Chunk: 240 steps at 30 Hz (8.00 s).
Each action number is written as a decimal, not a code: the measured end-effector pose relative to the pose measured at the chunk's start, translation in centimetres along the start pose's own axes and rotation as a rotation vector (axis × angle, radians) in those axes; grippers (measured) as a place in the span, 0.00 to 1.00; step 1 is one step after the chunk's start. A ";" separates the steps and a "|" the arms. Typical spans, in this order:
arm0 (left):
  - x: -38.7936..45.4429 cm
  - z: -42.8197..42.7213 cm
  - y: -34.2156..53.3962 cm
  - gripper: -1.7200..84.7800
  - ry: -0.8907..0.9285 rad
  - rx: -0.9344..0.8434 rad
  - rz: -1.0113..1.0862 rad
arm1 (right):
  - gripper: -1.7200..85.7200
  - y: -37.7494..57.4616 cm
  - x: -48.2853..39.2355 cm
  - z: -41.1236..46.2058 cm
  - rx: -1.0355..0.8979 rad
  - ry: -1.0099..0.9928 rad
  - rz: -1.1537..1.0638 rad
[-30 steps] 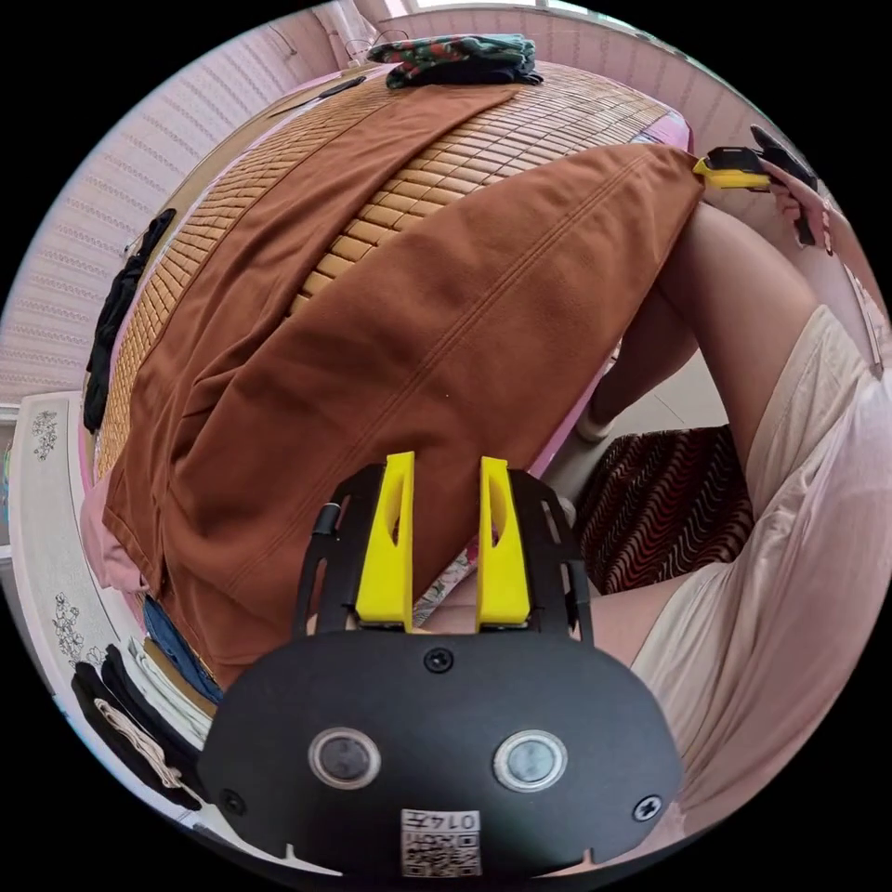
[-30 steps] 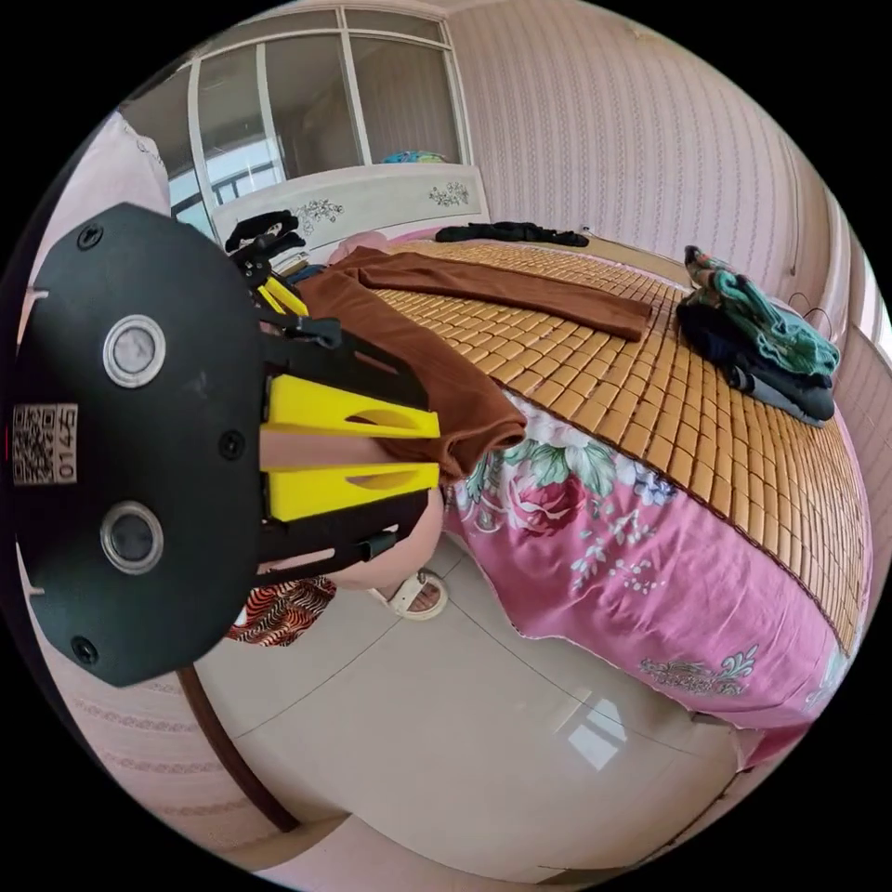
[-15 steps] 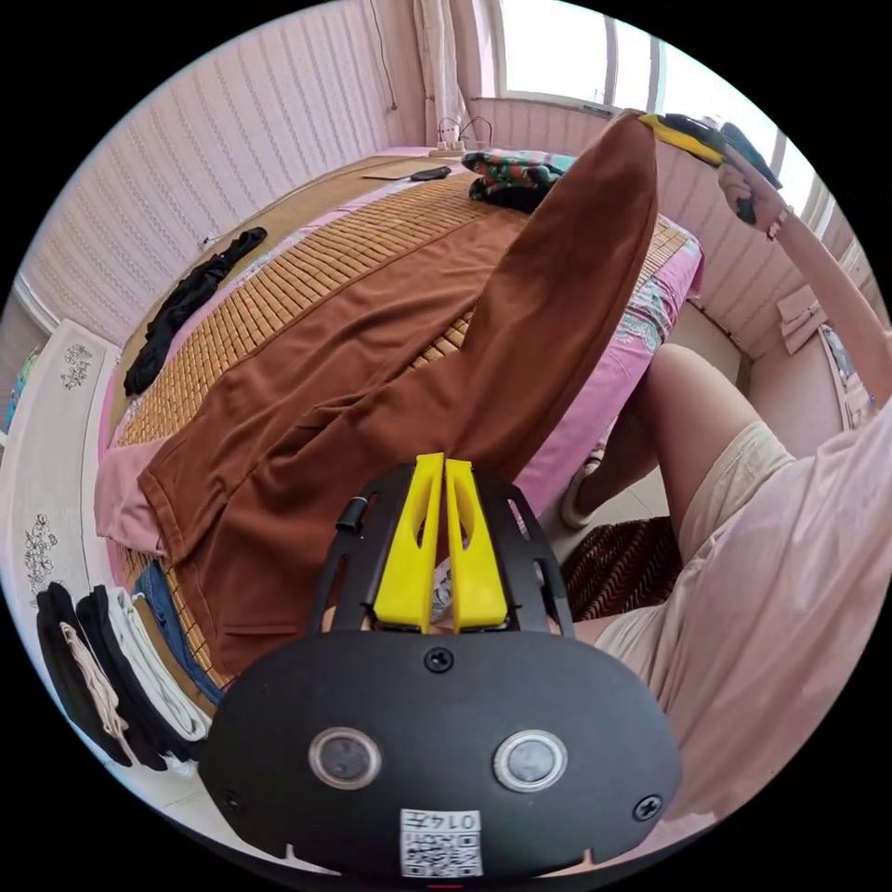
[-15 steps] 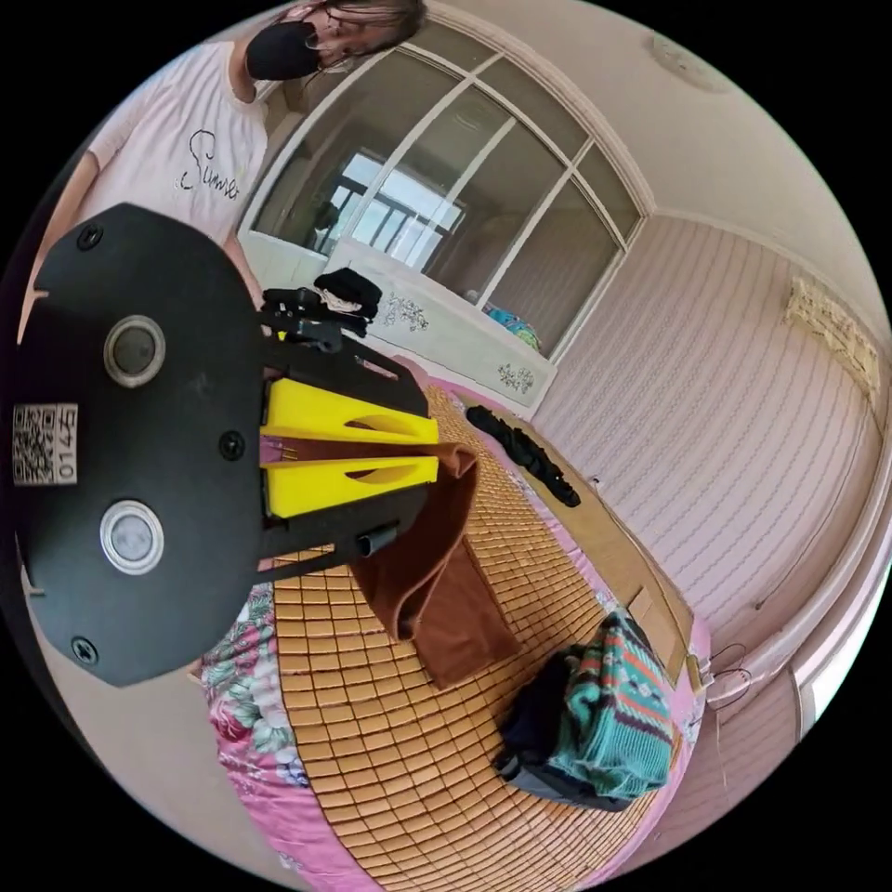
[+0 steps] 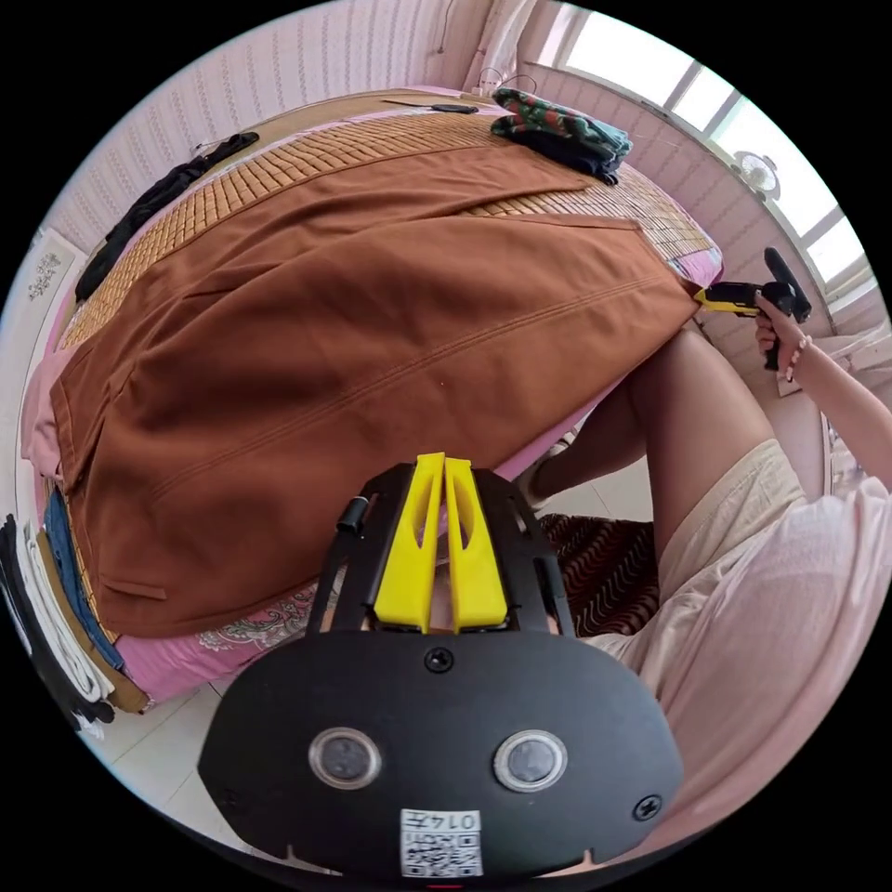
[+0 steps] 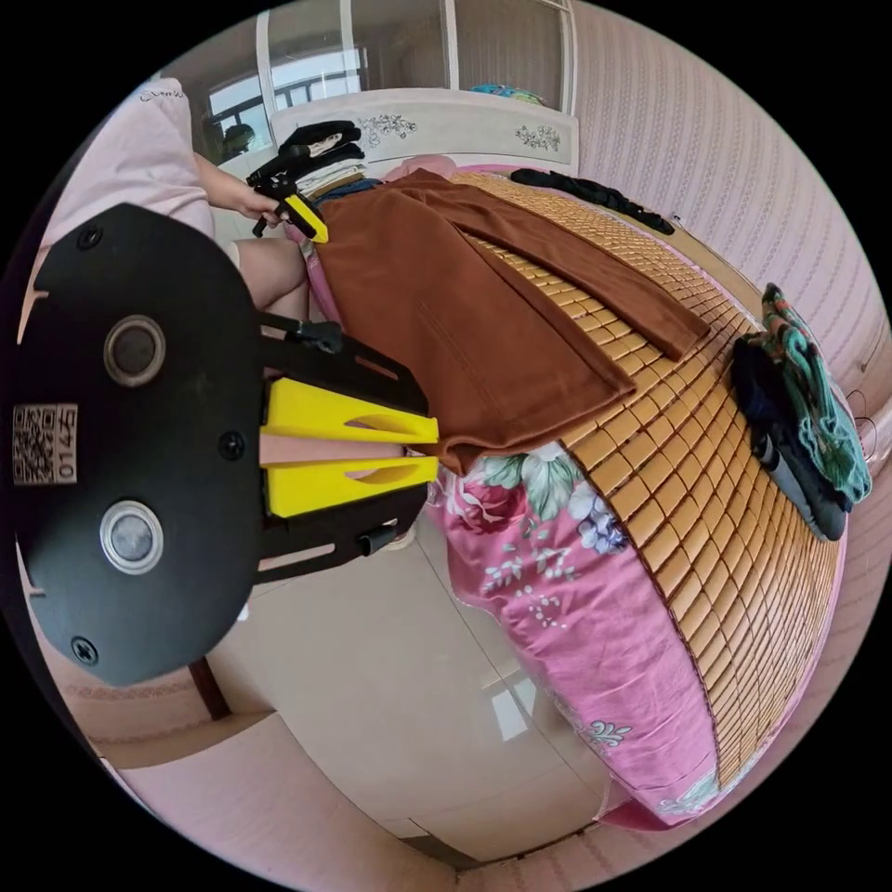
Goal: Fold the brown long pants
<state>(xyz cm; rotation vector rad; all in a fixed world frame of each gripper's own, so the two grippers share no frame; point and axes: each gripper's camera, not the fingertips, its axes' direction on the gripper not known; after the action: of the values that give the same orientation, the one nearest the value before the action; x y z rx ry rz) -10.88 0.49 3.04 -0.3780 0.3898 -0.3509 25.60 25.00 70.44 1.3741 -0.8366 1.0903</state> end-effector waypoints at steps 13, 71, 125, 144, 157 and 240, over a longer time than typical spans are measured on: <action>-13.1 -3.0 12.5 0.08 -0.010 0.302 -0.860 | 0.03 -0.3 -3.7 -2.1 -0.008 0.077 0.002; -15.8 3.7 -9.5 0.05 -0.159 0.072 -0.155 | 0.09 -5.2 -61.4 9.2 -0.274 0.358 -1.202; -27.1 4.2 26.1 0.16 -0.030 0.487 -1.366 | 0.21 5.1 -2.7 -2.4 0.059 -0.062 0.471; -30.1 10.3 27.5 0.05 0.140 0.547 -1.439 | 0.04 0.8 -3.6 -0.9 0.069 -0.288 0.140; -28.7 5.0 30.0 0.01 0.141 0.689 -1.117 | 0.03 -1.0 -5.7 -5.7 0.131 -0.253 -0.064; 4.1 -11.3 12.8 0.10 -0.158 0.564 -0.105 | 0.12 5.2 -5.6 11.4 0.433 -0.195 0.037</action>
<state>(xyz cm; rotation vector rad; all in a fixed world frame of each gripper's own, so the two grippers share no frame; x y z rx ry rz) -8.89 6.82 -13.23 0.1270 0.1049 -0.5116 20.60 12.55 67.65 1.8553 -0.7949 1.2264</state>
